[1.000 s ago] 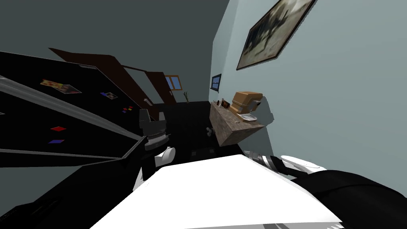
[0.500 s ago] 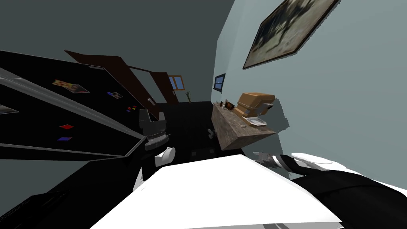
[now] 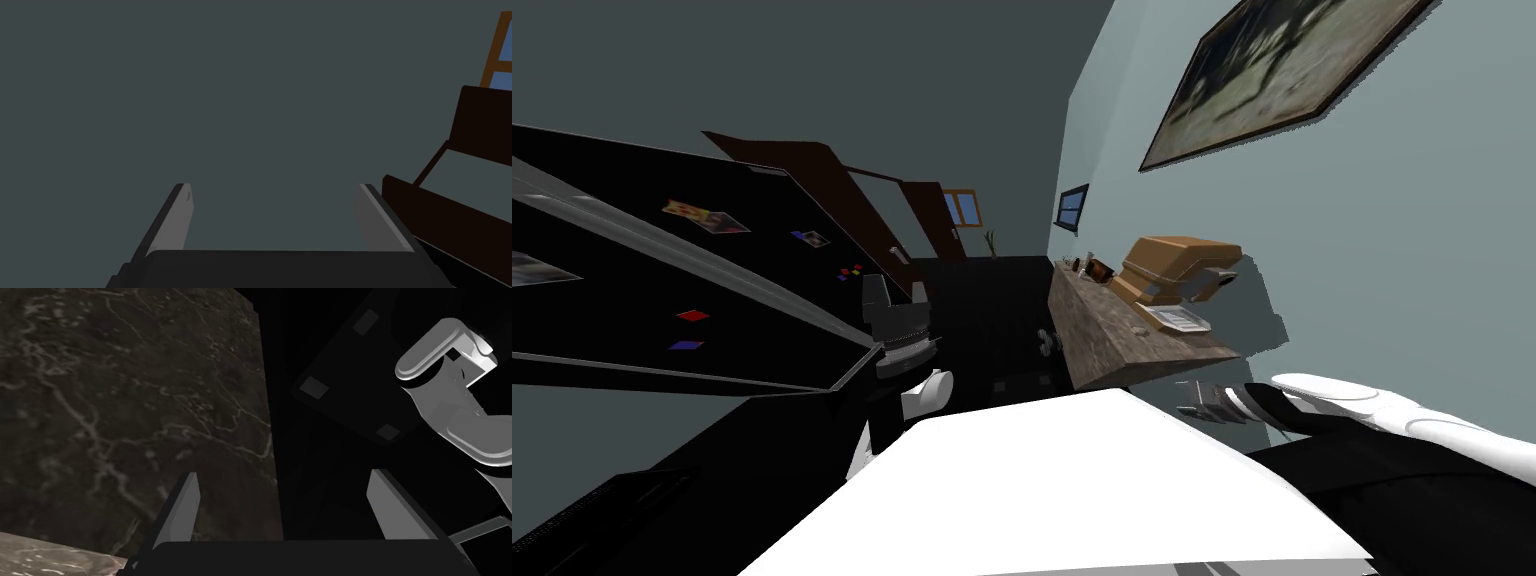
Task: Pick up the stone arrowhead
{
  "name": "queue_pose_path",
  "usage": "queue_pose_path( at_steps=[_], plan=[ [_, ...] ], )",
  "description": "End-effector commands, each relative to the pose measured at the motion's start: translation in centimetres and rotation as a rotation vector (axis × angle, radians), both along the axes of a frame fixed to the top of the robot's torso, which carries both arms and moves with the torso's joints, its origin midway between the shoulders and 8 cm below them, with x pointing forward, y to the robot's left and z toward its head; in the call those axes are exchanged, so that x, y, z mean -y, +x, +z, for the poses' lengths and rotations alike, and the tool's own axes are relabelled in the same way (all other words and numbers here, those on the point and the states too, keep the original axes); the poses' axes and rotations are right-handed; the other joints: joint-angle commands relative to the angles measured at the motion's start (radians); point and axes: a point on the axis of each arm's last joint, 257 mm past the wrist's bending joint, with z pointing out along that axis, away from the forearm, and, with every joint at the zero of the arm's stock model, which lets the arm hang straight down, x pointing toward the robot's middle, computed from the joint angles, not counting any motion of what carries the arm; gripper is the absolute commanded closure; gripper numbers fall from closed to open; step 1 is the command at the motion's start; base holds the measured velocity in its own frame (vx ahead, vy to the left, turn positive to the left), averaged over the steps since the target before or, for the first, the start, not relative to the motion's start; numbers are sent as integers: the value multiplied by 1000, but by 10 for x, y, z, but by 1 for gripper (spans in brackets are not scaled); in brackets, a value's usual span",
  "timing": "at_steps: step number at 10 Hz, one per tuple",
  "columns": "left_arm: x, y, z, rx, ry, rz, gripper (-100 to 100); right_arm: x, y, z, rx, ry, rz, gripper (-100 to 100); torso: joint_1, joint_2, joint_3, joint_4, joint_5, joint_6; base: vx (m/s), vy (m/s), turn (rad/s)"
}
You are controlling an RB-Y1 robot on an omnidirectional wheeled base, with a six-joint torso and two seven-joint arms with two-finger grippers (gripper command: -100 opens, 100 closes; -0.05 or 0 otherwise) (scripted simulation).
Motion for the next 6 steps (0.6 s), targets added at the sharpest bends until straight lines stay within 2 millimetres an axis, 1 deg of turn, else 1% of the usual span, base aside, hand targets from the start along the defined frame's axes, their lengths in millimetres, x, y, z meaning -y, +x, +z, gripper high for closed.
queue_pose_path(
  at_steps=[1,2,3,4,5,6],
  plan=[
    [0,0,0,0,0,0,0,11,-1,9,-14,-30,17,-100,0,0,0,0,0,0,113,-20,59],
    [0,0,0,0,0,0,0,34,-4,23,-37,-86,43,-100,0,2,1,0,0,0,147,-8,80],
    [0,0,0,0,0,0,0,33,-3,22,-37,-83,44,-100,1,0,0,0,0,0,136,-18,54],
    [0,0,0,0,0,0,0,34,-4,23,-37,-86,43,-100,0,1,0,0,0,0,51,-17,6],
    [0,0,0,0,0,0,0,53,-5,35,-57,-133,65,-100,0,5,3,1,0,1,81,-17,90],
    [0,0,0,0,0,0,0,67,-6,45,-72,-169,84,-100,0,5,3,1,0,0,183,-31,134]
  ],
)
